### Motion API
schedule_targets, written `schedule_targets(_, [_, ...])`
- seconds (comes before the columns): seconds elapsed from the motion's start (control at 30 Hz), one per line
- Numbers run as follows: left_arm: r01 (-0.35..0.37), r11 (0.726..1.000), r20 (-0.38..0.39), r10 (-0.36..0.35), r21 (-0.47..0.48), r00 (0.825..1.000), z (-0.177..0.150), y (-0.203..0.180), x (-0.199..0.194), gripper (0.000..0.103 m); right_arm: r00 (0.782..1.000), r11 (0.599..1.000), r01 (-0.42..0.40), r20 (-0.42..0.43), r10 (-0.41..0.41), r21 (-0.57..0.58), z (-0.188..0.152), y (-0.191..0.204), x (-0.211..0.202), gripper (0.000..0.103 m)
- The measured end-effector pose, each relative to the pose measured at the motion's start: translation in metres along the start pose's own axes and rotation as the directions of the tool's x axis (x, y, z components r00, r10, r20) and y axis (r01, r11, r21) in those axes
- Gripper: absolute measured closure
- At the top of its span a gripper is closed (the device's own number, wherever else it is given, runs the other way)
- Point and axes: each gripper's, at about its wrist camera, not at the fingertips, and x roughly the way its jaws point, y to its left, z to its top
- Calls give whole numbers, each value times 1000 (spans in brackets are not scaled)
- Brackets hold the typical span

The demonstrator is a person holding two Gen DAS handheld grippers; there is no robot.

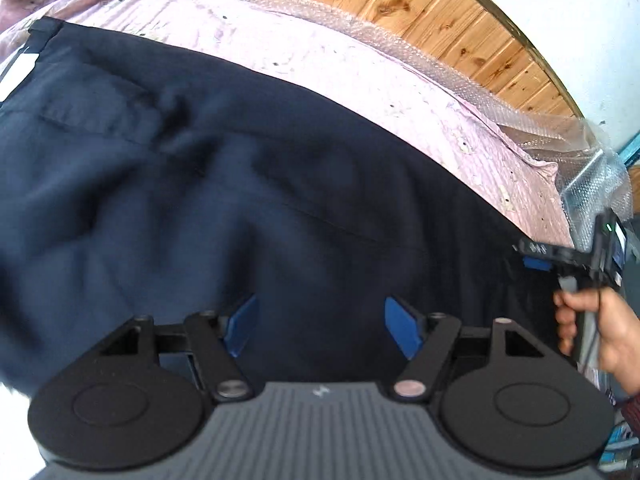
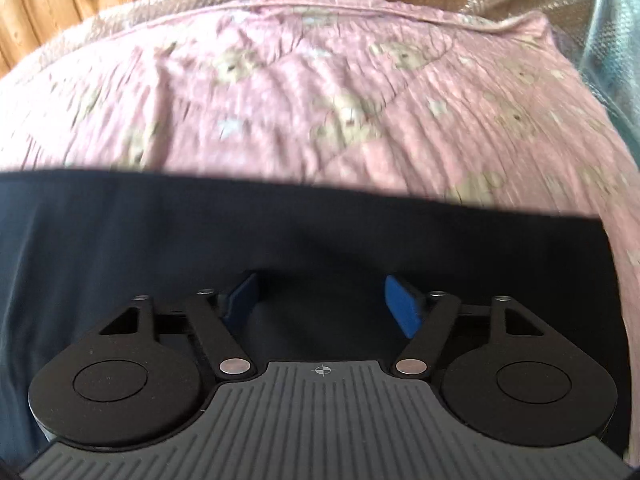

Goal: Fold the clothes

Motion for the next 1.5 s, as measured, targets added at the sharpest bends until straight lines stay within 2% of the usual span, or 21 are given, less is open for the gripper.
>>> schedule_targets(0.03, [1, 1000, -3, -1, 16, 1000, -2, -15, 6, 30, 1000, 1000, -23, -1, 23, 2, 3, -6, -2, 34])
schedule_targets(0.1, [5, 998, -10, -4, 56, 1000, -7, -45, 19, 29, 997, 997, -71, 8, 71, 10, 8, -18, -12, 59])
schedule_targets(0.2, [-11, 995, -28, 14, 104, 1000, -13, -81, 47, 28, 987, 990, -138, 81, 136, 17, -12, -41, -58, 51])
schedule_targets(0.3, [-58, 991, -10, 59, 117, 998, -17, -91, 75, 29, 993, 993, -112, 37, 113, -33, -51, -59, -66, 51])
schedule_targets(0.33, [-74, 990, -3, 75, 121, 997, -18, -94, 85, 17, 996, 994, -87, 10, 88, -62, -62, -66, -57, 52])
schedule_targets(0.43, [-157, 973, 10, 158, 167, 987, -10, -105, 97, 15, 995, 993, -52, 82, 61, -109, -70, -92, -44, 22])
schedule_targets(0.47, [-200, 965, -3, 204, 170, 979, -6, -108, 98, 18, 996, 996, -37, 80, 44, -83, -66, -99, -41, 23])
schedule_targets(0.6, [-199, 977, 55, 196, 70, 979, -7, -91, 51, 23, 998, 1000, 6, 57, -6, 13, -50, -119, -33, 27])
schedule_targets(0.67, [-216, 976, 111, 216, -17, 970, -20, -56, 9, 22, 998, 1000, 18, 56, -19, 24, -51, -115, -43, 47])
schedule_targets(0.7, [-234, 968, 145, 246, -95, 958, -29, -31, -11, 22, 998, 1000, 12, 63, -13, 22, -53, -111, -50, 47])
schedule_targets(0.8, [-264, 901, 231, 354, -345, 906, -56, 48, -73, 22, 994, 999, -47, 99, 49, -23, -69, -83, -73, 45])
schedule_targets(0.93, [-150, 729, 271, 426, -668, 864, -80, 165, -120, 22, 992, 988, -91, 74, 101, -122, -98, -26, -79, 36])
schedule_targets(1.1, [42, 692, 387, 352, -721, 852, -70, 241, -118, 23, 1000, 999, 7, 8, -6, -42, -103, -8, -63, 16])
schedule_targets(1.13, [66, 707, 411, 330, -704, 850, -67, 251, -119, 38, 1000, 1000, 4, -17, -4, -5, -100, -12, -62, 15])
schedule_targets(1.17, [94, 749, 447, 285, -656, 848, -62, 258, -122, 86, 999, 1000, 10, -30, -11, -1, -98, -13, -62, 15])
schedule_targets(1.2, [123, 791, 483, 234, -599, 844, -58, 264, -125, 103, 999, 1000, 17, -43, -17, 2, -96, -13, -62, 15])
schedule_targets(1.27, [62, 864, 533, 250, -499, 809, -51, 261, -141, 100, 997, 999, 30, -67, -29, 17, -94, -14, -62, 15])
schedule_targets(1.4, [83, 786, 435, 247, -612, 866, -65, 303, -142, 94, 993, 993, 79, -93, -70, 90, -96, -15, -62, 10])
schedule_targets(1.43, [115, 778, 458, 238, -618, 857, -74, 301, -148, 81, 992, 990, 89, -99, -78, 107, -96, -16, -62, 10])
schedule_targets(1.47, [144, 769, 482, 232, -623, 845, -83, 296, -156, 53, 991, 989, 96, -105, -84, 113, -97, -17, -63, 10])
schedule_targets(1.5, [183, 744, 502, 229, -643, 834, -91, 295, -161, 38, 990, 988, 103, -110, -90, 118, -99, -15, -66, 10])
